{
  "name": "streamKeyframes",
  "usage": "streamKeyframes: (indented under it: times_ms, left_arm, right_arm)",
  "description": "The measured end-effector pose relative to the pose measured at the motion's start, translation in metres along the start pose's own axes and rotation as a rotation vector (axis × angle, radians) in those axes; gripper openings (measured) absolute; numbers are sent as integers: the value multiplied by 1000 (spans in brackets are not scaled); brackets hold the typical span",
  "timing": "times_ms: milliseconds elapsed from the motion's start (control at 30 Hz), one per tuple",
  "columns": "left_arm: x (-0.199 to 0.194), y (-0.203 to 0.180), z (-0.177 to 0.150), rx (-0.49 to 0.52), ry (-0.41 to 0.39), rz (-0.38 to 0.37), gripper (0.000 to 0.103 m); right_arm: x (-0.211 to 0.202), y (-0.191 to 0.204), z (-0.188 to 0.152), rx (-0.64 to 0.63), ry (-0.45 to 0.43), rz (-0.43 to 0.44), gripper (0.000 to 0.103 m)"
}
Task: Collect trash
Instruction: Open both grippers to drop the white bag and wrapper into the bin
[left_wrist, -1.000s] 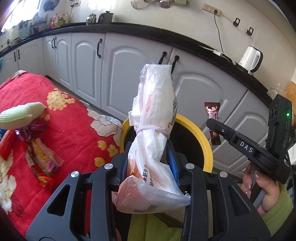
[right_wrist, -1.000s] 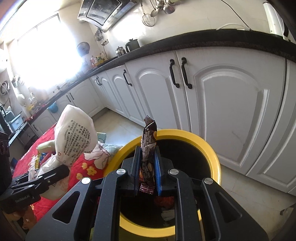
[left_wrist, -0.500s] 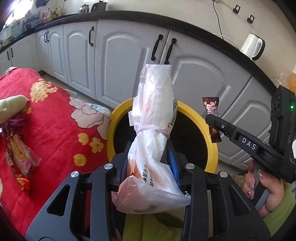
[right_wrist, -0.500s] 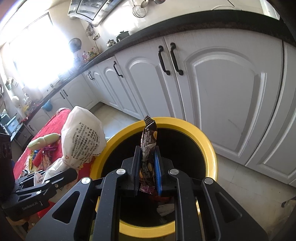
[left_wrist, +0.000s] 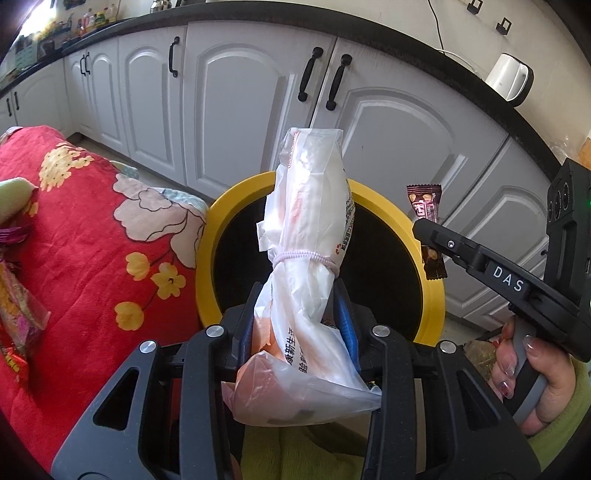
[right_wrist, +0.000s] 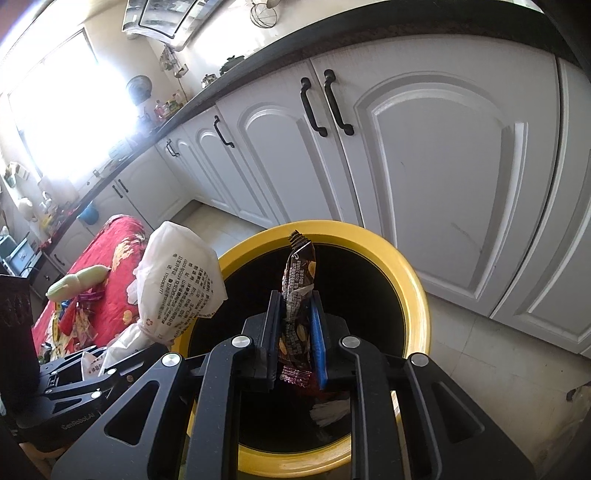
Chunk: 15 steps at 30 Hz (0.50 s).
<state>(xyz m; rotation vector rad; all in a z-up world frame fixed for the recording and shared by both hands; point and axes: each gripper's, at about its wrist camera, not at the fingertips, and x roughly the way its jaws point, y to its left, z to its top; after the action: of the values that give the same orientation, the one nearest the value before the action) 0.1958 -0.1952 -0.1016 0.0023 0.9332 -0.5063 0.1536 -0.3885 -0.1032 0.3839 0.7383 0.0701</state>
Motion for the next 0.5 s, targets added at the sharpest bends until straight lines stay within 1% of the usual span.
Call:
streamKeyframes:
  times_ms: [33,67,100,167,200,233,267,300,333,367,400,433,500]
  left_arm:
    - [1,0,0,0,1,-1,32]
    - [1,0,1,0,1,0,33]
    - [0,0,0,-1,2,1,34]
    - [0,2,0,-7,-1,4,43]
    - [-1,3,0,-12,-5,6,48]
    - [-3,5,0,-17,-7,9,52]
    - [-4,7,0,-20,-10,10,54]
    - [-7,8,0,-21,-19,15,59]
    - [-9,9,0,-21,-24,17,64]
    - [-13,10,0,-19,-34,20,65]
    - [-16,10,0,-17,-41,24,69]
    - [-20,11,-1,-18,-51,32,76]
    - [-27,14,-2,-21,-67,37,85]
  right_arm:
    - [0,-1,0,3,0,-2,26]
    - [0,-2,0,8,-3,-3,30]
    - [-1,-2,0,14,-6,-1,36]
    - [-2,-3,1,16,-11,-6,39]
    - [-3,-3,1,17,-15,-5,42]
    - [-4,-4,1,20,-19,-5,48]
    - [-6,-4,2,26,-24,-3,50]
    - [-7,-4,2,26,-27,-2,52]
    - [-8,-3,2,22,-30,-1,53]
    - [-9,-2,2,18,-33,0,53]
    - [-10,0,2,16,-37,0,56]
    - [-11,2,2,12,-41,0,59]
    - [-14,6,3,4,-46,3,61]
